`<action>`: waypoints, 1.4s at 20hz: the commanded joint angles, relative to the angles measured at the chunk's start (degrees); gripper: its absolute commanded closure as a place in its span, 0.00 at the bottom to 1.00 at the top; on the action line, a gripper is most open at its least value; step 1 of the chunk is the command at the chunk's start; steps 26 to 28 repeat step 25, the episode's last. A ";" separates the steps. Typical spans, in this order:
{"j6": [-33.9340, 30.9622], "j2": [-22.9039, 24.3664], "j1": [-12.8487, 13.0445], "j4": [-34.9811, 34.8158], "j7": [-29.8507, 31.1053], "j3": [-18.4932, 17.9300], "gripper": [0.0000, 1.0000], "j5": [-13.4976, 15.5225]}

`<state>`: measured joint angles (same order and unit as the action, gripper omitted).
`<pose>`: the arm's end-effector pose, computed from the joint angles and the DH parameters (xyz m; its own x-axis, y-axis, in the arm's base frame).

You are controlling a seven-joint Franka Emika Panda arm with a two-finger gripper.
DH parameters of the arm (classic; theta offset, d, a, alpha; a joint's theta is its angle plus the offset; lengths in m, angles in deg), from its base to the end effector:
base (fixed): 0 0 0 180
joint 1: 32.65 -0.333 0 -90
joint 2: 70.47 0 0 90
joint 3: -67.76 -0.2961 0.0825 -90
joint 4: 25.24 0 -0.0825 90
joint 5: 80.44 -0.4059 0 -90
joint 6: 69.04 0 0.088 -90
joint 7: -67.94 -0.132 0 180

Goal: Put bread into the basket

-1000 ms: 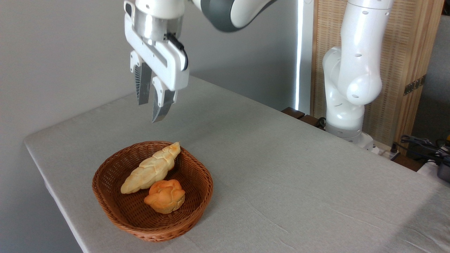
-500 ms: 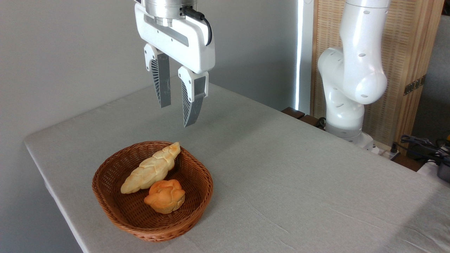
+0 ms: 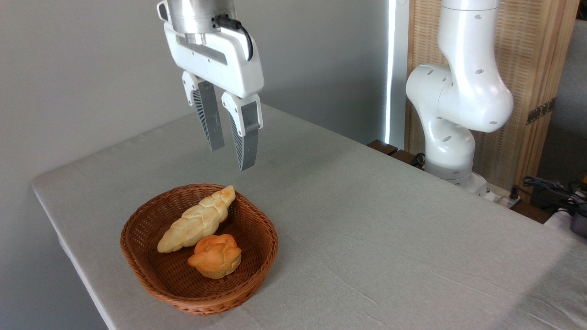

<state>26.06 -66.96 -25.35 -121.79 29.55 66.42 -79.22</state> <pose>0.5633 -0.0611 0.5657 0.7154 -0.6974 0.0422 -0.6979 -0.7162 -0.0045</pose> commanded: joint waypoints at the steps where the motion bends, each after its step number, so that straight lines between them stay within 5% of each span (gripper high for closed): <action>1: -1.94 -1.66 -0.98 2.68 2.09 0.90 0.00 -1.39; 28: -2.91 -1.66 -0.98 2.85 1.91 0.29 0.00 -2.45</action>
